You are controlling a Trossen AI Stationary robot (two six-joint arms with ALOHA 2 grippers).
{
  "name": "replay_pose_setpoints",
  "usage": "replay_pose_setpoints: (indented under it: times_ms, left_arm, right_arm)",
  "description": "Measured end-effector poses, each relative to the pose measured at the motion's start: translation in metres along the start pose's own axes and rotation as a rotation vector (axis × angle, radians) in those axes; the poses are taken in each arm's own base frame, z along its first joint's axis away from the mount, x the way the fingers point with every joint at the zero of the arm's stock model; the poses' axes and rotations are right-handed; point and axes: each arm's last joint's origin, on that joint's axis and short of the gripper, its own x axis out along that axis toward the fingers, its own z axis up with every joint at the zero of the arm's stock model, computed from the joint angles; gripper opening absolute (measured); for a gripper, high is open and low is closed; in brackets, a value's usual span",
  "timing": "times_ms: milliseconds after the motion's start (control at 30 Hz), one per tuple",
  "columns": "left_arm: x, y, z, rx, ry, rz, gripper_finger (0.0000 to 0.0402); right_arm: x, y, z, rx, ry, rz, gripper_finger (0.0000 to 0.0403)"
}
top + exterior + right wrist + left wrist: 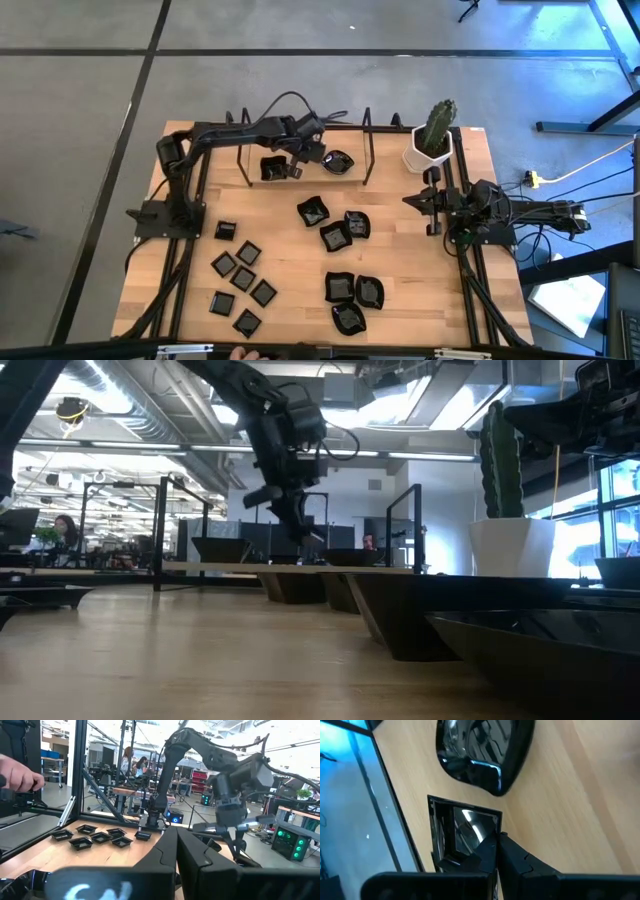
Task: Pick & Place Mini shaped plates
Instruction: Stack the square plate on top of the square plate on the shelf
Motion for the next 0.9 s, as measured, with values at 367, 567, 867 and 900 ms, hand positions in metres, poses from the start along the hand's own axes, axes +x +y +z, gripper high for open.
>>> replay_pose_setpoints:
  times_ms: [367, 567, 867, 900]
  left_arm:
    - [0.026, 0.003, -0.006, -0.013, 0.029, -0.005, 0.0003]
    - [0.022, 0.008, -0.01, -0.06, 0.047, 0.032, 0.0003]
    - [0.004, 0.011, -0.009, 0.022, 0.04, 0.068, 0.0003]
    - [0.001, 0.012, -0.012, 0.024, 0.05, 0.065, 0.0003]
  right_arm:
    - [0.0, 0.0, -0.001, 0.0, 0.008, 0.002, 0.0006]
    - [0.0, 0.0, -0.001, 0.0, 0.01, 0.002, 0.0006]
    - [0.0, 0.0, -0.003, 0.001, 0.027, 0.005, 0.0006]
    - [0.0, 0.0, -0.003, 0.001, 0.028, 0.005, 0.0006]
